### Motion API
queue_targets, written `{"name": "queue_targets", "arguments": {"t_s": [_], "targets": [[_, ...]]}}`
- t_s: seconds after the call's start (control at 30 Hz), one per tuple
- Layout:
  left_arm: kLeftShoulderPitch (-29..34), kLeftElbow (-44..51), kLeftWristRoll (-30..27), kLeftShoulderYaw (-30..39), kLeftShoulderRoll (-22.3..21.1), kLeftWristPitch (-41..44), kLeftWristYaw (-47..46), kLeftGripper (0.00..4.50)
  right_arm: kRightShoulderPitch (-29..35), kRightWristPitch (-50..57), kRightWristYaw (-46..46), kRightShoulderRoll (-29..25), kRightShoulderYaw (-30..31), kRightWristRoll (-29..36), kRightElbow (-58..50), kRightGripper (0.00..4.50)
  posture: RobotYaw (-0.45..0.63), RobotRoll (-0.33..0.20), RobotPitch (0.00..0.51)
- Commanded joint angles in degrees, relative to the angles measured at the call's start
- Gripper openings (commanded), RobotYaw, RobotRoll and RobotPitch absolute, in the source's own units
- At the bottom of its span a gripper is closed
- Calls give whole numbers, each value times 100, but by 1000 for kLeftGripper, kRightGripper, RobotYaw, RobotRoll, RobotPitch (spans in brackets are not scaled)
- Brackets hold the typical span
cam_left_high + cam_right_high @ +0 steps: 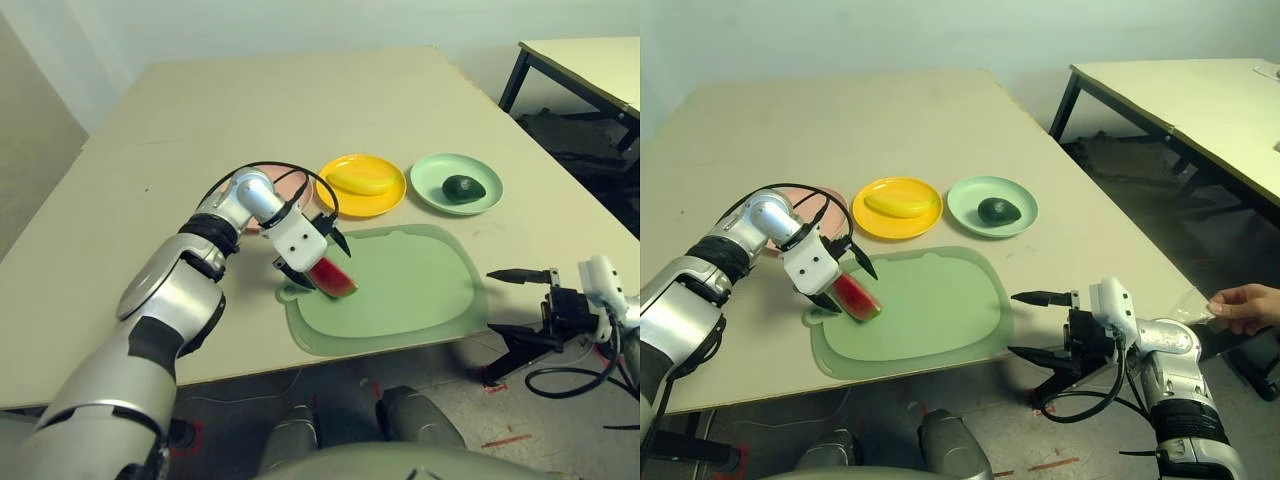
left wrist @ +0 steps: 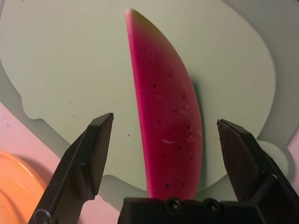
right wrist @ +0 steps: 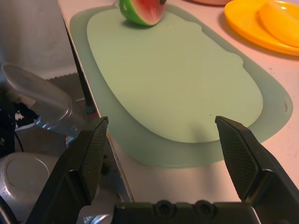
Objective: Place the fruits into color-matched plates.
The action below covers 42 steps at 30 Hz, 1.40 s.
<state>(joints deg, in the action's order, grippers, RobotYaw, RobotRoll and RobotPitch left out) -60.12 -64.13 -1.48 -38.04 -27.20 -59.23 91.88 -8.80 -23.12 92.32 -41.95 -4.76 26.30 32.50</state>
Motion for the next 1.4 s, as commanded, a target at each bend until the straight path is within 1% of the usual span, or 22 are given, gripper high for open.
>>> {"name": "queue_targets", "arguments": {"t_s": [0.03,0.07,0.2,0.27,0.33,0.67,0.87,1.0,1.03,1.07,1.17,1.4], "targets": [[79,31,133,51,53,66,62,3883,-30,-101,18,-118,114,-95,101,4500,-294,0,0],[94,35,128,31,62,113,62,3605,-43,-114,18,-126,118,-94,126,4500,-294,0,0],[155,96,126,-20,80,223,62,2191,-46,-149,18,-153,145,-81,151,4500,-295,0,0],[184,144,104,-43,77,255,62,1666,-21,-156,18,-156,158,-88,118,4500,-295,0,0],[204,187,83,-56,70,290,62,1574,5,-170,18,-162,162,-83,106,4500,-297,0,0],[157,286,-125,-168,-64,457,62,1569,-9,-161,18,-180,146,-116,140,4500,-293,0,0],[-69,466,-447,-232,-324,642,62,1552,-76,-102,15,-83,95,-128,161,4500,-287,0,0],[-280,499,-634,-219,-506,750,62,1540,-158,140,-109,32,-55,2,190,4500,-281,0,0],[-334,458,-647,-206,-536,763,62,1386,-161,158,-114,49,-60,-5,188,4500,-278,0,0],[-382,423,-659,-201,-566,774,62,1109,-153,171,-119,67,-60,-16,172,4500,-278,0,0],[-475,342,-657,-194,-628,763,62,15,-142,208,-136,109,-60,-33,137,4500,-273,0,0],[-606,202,-643,-188,-758,742,62,15,-232,273,-172,216,-93,-63,125,4500,-271,0,0]]}}
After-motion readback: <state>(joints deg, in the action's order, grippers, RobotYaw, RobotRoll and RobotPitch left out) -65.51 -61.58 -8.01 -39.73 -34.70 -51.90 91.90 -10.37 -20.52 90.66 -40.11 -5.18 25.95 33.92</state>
